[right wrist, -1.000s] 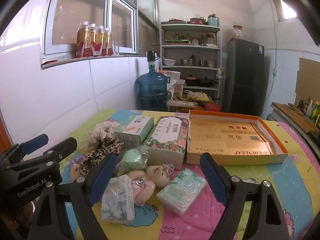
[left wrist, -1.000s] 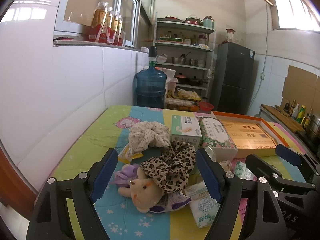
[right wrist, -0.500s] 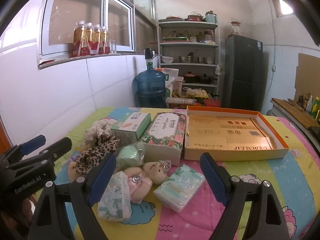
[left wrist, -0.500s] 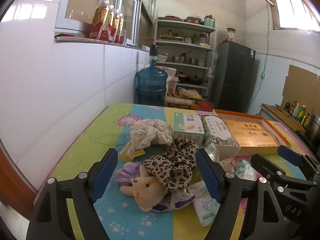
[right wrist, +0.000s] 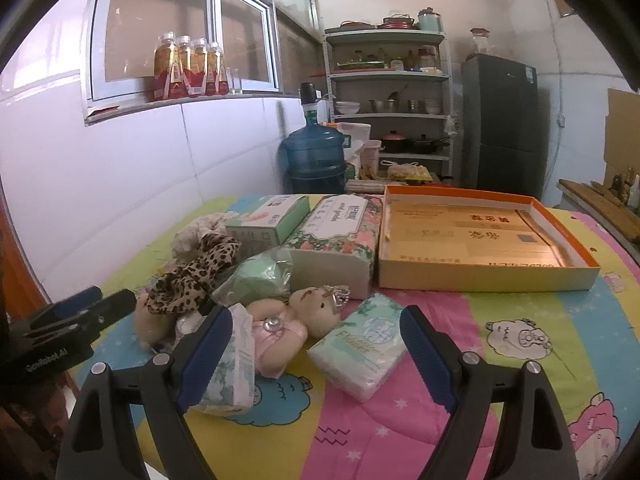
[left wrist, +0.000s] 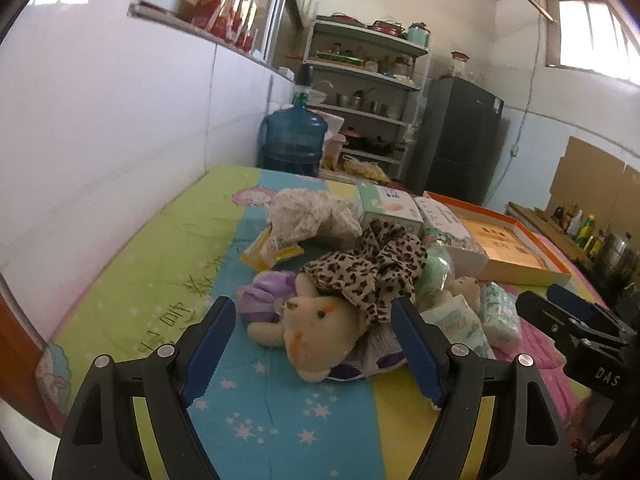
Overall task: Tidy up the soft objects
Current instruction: 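Lower the left gripper onto the leopard-print scrunchie, close it and lift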
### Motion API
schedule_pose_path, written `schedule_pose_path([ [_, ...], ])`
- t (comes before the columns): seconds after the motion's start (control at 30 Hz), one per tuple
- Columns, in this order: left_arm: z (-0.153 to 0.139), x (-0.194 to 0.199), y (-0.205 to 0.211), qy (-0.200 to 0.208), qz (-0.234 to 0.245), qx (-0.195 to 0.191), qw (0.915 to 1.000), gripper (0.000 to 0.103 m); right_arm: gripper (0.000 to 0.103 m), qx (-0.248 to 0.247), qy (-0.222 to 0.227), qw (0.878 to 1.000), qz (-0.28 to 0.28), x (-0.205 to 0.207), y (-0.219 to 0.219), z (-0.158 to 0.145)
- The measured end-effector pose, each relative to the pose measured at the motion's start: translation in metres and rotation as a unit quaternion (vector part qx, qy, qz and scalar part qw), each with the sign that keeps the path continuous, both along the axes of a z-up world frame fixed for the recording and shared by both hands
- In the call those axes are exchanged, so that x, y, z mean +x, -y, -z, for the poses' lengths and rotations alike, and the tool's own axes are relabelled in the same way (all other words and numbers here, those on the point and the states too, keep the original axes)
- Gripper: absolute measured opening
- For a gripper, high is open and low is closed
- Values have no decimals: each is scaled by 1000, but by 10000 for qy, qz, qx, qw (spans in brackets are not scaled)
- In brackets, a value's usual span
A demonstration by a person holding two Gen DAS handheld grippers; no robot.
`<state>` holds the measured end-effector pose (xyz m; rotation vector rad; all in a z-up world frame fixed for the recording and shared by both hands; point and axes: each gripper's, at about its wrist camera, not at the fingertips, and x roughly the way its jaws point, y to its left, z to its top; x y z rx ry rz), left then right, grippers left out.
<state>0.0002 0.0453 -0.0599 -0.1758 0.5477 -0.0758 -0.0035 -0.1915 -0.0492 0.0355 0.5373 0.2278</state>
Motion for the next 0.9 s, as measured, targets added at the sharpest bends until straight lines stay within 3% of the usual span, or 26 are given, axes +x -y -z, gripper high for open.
schedule_pose_path([
  [0.33,-5,26,20,65,385,-64,9992,81,86,118,-129,9998,-46,10,4,8],
  [0.57,-6,63,46,-134,610,336,9975,81,86,135,-133,9997,119,13,15,9],
  [0.67,0,73,51,-299,622,391,9969,62,86,182,-156,9996,154,15,20,10],
  [0.73,5,80,49,-444,599,361,9966,37,86,196,-159,9995,164,15,22,10],
  [0.9,11,84,45,-499,657,126,9965,15,79,369,-317,9987,169,21,32,14],
])
